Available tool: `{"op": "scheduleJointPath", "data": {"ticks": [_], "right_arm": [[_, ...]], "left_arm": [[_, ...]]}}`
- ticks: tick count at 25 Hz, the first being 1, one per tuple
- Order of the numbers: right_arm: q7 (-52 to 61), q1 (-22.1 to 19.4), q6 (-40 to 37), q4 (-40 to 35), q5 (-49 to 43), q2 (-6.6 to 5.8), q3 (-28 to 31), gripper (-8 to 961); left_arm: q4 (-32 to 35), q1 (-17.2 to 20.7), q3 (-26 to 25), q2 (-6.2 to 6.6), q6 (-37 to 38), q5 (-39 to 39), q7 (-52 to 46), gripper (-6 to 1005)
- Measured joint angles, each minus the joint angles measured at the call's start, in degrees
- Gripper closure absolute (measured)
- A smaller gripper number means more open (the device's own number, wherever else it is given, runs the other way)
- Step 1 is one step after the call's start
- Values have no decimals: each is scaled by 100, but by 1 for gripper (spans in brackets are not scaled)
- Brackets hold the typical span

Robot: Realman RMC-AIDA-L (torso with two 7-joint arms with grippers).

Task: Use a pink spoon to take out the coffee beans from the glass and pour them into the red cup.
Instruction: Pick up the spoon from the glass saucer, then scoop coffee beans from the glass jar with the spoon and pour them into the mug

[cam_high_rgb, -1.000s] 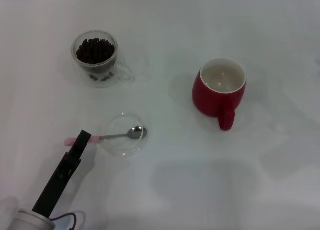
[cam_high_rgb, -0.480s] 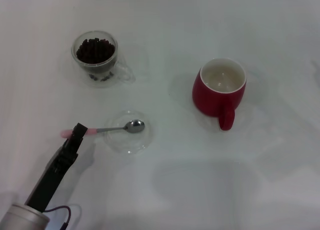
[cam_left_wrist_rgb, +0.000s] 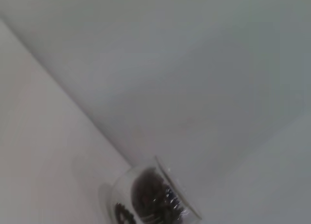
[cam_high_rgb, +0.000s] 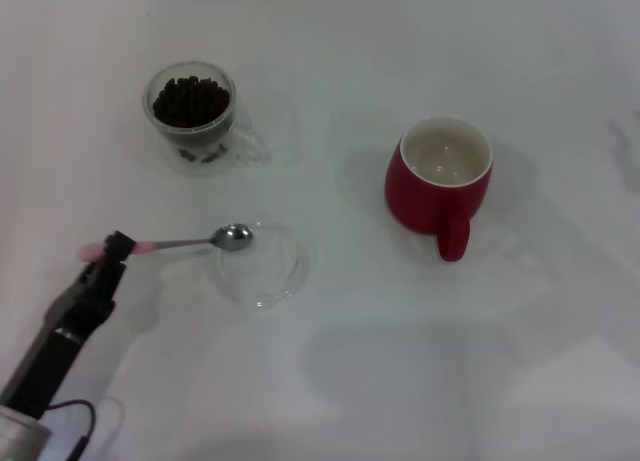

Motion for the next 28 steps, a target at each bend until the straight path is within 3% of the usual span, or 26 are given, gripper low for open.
{"op": "scheduleJointPath", "data": {"ticks": [7, 11, 18, 21, 28], "right_arm": [[-1, 38, -164, 54, 0, 62, -13, 609], [-1, 72, -215, 132, 0, 78, -37, 609], [4, 300, -348, 510, -19, 86, -80, 609], [32, 336, -404, 527, -22, 90, -260, 609], [183, 418, -674, 531, -1, 113, -833, 608]], "left_arm": [[925, 142, 403, 12, 377, 23, -30, 874], [1860, 144, 699, 47, 1000, 25, -89, 874], [2994, 135, 851, 116, 996, 35, -584, 874], [3489, 81, 856, 263, 835, 27, -1278, 874], [4397, -248, 886, 761, 336, 187, -2919, 874]]}}
